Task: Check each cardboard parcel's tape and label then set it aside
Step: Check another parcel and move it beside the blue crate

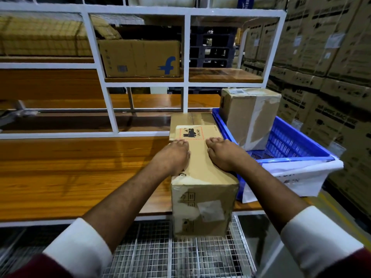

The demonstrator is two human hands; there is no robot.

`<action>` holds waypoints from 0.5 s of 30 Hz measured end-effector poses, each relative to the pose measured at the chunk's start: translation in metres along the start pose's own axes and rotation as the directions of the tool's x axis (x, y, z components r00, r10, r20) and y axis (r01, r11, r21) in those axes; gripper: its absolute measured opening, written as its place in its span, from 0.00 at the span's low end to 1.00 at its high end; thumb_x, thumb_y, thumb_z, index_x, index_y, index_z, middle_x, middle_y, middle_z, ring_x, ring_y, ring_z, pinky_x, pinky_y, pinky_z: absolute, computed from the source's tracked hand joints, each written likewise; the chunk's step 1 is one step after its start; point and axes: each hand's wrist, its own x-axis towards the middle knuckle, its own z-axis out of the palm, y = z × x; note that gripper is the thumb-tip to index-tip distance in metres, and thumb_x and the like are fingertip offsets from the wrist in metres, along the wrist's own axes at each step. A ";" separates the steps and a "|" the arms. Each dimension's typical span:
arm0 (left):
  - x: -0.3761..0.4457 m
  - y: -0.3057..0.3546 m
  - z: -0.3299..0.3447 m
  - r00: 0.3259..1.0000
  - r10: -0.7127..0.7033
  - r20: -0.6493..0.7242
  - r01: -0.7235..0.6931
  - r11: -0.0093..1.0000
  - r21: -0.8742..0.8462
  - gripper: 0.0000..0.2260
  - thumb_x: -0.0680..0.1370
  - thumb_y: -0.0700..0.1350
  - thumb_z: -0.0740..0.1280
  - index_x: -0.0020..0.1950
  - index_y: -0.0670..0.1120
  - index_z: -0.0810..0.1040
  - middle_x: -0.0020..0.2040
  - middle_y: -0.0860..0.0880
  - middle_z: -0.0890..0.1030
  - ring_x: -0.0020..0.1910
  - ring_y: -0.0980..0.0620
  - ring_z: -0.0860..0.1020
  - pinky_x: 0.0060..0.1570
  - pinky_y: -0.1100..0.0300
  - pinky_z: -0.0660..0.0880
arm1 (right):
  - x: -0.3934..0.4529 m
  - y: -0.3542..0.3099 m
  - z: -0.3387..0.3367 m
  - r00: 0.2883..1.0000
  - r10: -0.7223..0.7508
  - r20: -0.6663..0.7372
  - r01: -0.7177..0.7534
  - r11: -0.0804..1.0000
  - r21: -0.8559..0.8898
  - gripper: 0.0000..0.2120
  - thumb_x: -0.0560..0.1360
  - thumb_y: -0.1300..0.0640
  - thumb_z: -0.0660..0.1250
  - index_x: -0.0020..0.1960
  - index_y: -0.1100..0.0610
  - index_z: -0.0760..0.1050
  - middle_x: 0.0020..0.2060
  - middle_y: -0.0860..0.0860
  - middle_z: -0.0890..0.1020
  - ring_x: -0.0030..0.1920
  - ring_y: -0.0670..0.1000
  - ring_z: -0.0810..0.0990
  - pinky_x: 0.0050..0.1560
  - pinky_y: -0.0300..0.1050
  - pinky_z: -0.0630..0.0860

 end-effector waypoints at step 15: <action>-0.030 0.011 -0.003 0.998 0.066 -0.021 -0.068 0.985 -0.161 0.22 0.85 0.51 0.54 0.79 0.49 0.60 0.79 0.50 0.60 0.77 0.52 0.58 0.75 0.54 0.55 | -0.028 -0.017 0.000 0.998 -0.059 -0.029 0.061 0.997 0.048 0.23 0.84 0.49 0.51 0.76 0.54 0.65 0.74 0.51 0.69 0.71 0.54 0.69 0.71 0.49 0.64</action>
